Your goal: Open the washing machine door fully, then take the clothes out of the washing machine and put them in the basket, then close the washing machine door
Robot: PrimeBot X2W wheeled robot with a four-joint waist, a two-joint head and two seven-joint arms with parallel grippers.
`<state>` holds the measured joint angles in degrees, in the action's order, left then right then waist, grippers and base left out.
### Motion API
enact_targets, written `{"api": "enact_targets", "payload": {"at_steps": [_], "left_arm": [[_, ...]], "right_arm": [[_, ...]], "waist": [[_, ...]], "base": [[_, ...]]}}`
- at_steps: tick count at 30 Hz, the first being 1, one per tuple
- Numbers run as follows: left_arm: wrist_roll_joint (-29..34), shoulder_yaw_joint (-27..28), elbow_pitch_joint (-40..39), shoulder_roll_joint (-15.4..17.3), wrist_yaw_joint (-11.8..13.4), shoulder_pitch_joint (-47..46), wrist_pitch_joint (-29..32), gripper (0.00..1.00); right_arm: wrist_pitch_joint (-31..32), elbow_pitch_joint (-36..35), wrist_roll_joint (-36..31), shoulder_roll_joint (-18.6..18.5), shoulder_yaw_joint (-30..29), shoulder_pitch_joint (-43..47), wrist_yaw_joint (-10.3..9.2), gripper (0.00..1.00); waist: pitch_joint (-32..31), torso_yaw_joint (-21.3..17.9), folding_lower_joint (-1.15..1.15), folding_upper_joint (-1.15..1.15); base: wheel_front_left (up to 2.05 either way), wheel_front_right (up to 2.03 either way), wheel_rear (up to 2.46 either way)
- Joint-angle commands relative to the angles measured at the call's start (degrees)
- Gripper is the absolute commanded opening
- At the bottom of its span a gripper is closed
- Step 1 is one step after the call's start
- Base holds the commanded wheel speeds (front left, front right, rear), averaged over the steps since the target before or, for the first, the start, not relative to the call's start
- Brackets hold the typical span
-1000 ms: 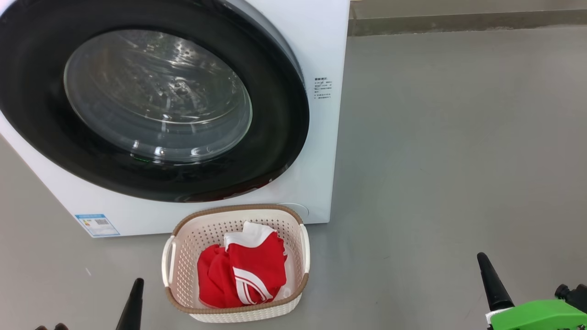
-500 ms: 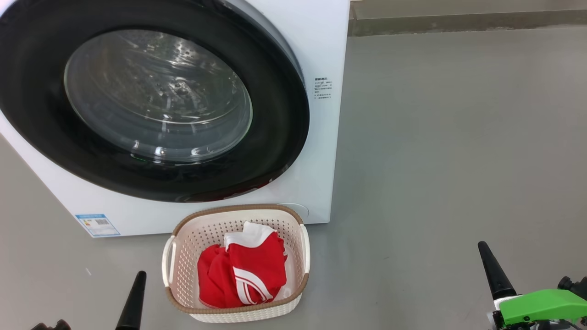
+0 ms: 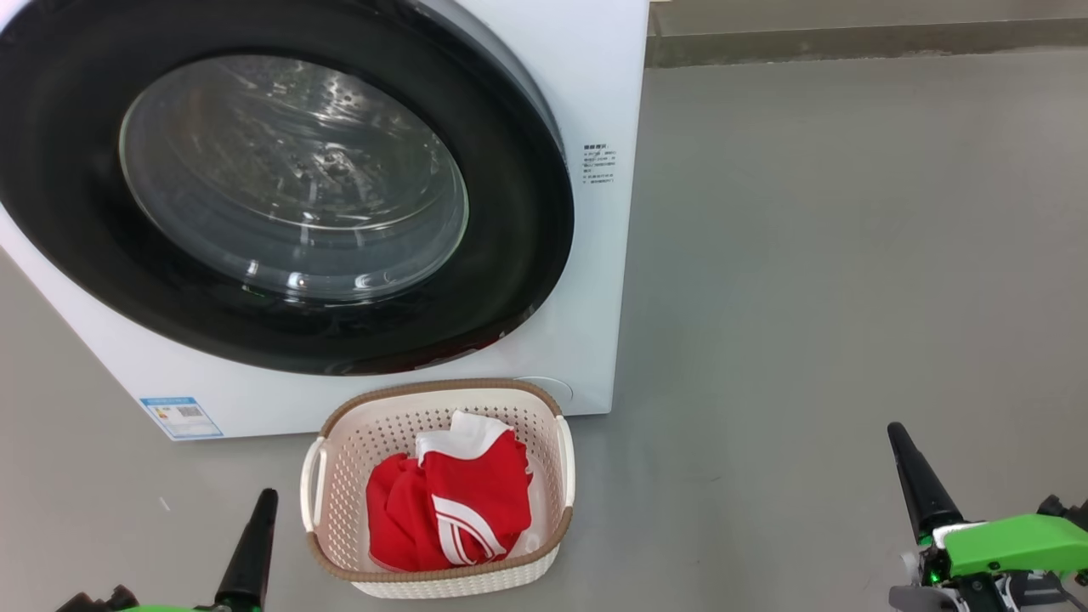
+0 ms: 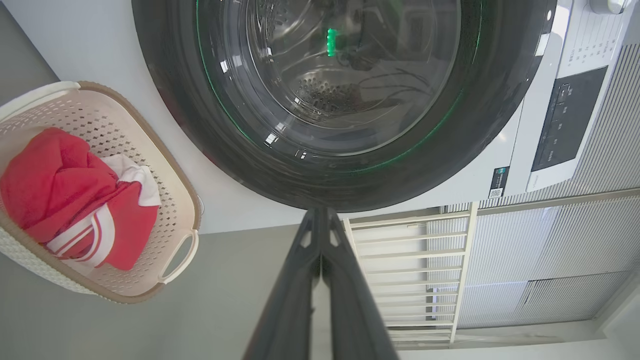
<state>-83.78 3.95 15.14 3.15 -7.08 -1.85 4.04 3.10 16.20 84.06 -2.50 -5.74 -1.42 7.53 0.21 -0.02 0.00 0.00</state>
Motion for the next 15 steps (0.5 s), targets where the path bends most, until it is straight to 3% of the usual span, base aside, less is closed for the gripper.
{"api": "enact_targets", "payload": {"at_steps": [1, 15], "left_arm": [[-1.44, 2.07, -1.17, 0.47, -0.37, -3.03, 0.49, 0.00], [-8.35, 2.62, -1.12, -0.27, -0.41, -4.34, 2.49, 0.00]], "right_arm": [[0.43, -1.88, 1.79, -1.05, 0.74, -3.03, -0.02, 0.00], [2.55, -2.23, 8.96, -1.14, 0.25, -4.67, -0.04, 0.00]], "waist": [[0.00, 0.00, 0.00, 0.00], [-0.03, 0.02, 0.00, 0.00]], "base": [[0.00, 0.00, 0.00], [0.00, 0.00, 0.00]]}}
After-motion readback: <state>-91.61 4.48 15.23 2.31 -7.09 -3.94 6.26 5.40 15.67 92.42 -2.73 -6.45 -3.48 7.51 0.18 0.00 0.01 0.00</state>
